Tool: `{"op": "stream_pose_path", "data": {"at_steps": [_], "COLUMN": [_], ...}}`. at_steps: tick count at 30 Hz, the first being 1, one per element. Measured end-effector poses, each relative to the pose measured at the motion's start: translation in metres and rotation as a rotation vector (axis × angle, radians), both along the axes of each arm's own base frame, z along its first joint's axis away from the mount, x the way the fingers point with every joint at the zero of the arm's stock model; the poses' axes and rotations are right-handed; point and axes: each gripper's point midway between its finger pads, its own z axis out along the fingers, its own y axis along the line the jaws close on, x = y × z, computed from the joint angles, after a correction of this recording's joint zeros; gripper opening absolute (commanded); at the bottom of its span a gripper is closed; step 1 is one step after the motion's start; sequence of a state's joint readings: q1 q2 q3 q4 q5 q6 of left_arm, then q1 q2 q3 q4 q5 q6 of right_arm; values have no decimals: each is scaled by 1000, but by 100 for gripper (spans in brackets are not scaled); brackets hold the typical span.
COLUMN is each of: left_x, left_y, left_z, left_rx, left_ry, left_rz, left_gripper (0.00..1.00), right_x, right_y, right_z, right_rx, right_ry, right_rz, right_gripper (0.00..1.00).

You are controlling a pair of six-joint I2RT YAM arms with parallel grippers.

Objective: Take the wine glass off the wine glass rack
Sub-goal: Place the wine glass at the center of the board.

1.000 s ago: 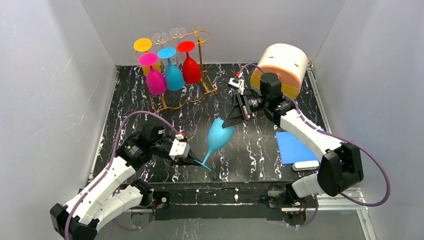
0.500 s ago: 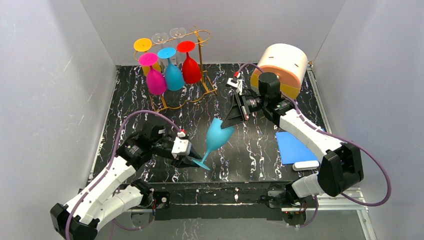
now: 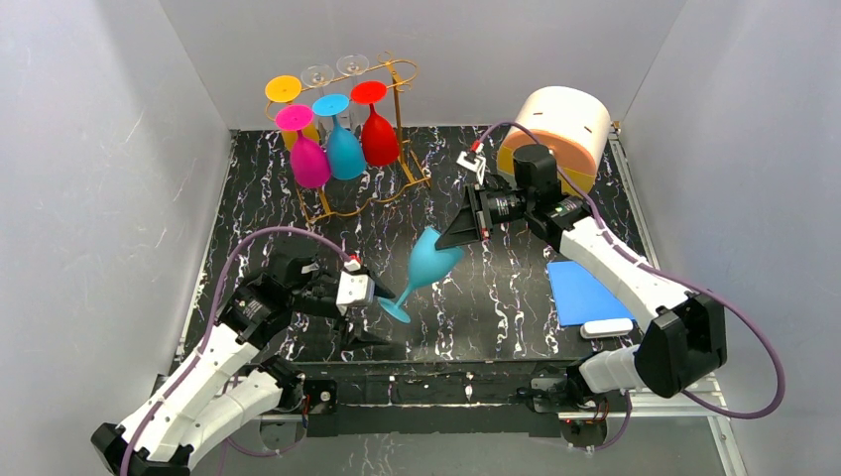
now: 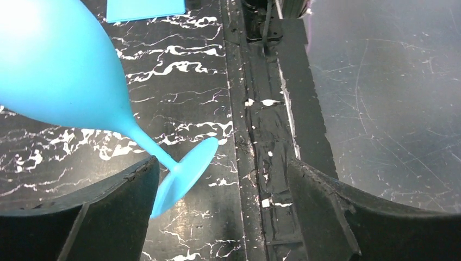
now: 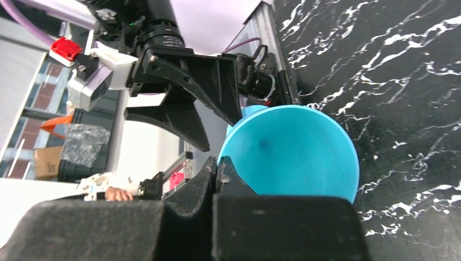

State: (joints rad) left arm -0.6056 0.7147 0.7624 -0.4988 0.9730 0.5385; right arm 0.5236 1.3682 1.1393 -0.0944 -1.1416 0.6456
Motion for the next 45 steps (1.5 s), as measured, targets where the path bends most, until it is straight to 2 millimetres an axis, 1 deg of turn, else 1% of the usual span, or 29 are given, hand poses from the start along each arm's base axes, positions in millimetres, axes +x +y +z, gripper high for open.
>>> {"op": "stream_pose_path", "data": {"at_steps": [1, 4, 8, 10, 13, 15, 18, 21, 24, 27, 29, 31, 36, 38, 41, 43, 45], "left_x": [2, 12, 38, 59, 89, 102, 114, 127, 140, 148, 150, 151, 153, 154, 156, 156, 157], "left_y": [0, 2, 2, 5, 16, 25, 37, 54, 73, 83, 87, 91, 103, 110, 121, 127, 134], "left_z": [-1, -3, -1, 1, 5, 6, 2, -3, -5, -3, -2, -2, -4, -7, -6, -4, -1], "left_rx": [5, 29, 37, 41, 26, 19, 21, 22, -18, -102, -146, -183, -227, -218, -207, -209, -220], "left_ry": [1, 15, 17, 34, 69, 103, 164, 216, 283, 361, 402, 438, 476, 471, 450, 436, 425], "left_rz": [12, 81, 233, 374, 606, 728, 878, 1052, 1249, 1388, 1444, 1493, 1594, 1634, 1700, 1732, 1764], "left_gripper": [89, 98, 98, 98, 98, 98, 98, 98, 98, 98, 98, 98, 98, 98, 98, 98, 98], "right_x": [2, 11, 28, 39, 55, 66, 82, 101, 117, 132, 142, 158, 207, 218, 235, 246, 254], "right_y": [0, -1, -5, -10, -20, -29, -42, -53, -58, -60, -61, -58, -50, -47, -42, -37, -31], "right_z": [-2, -11, -22, -27, -29, -29, -32, -44, -64, -83, -91, -90, -71, -69, -73, -81, -92], "right_rx": [-8, -56, -129, -172, -223, -263, -326, -423, -514, -588, -633, -664, -715, -725, -749, -774, -800], "right_ry": [-7, -41, -111, -158, -233, -278, -340, -398, -450, -495, -522, -553, -638, -647, -646, -633, -615], "right_rz": [-14, -92, -215, -291, -403, -486, -591, -661, -686, -696, -697, -705, -776, -794, -810, -801, -784], "right_gripper": [1, 1, 1, 1, 1, 1, 1, 1, 1, 1, 1, 1, 1, 1, 1, 1, 1]}}
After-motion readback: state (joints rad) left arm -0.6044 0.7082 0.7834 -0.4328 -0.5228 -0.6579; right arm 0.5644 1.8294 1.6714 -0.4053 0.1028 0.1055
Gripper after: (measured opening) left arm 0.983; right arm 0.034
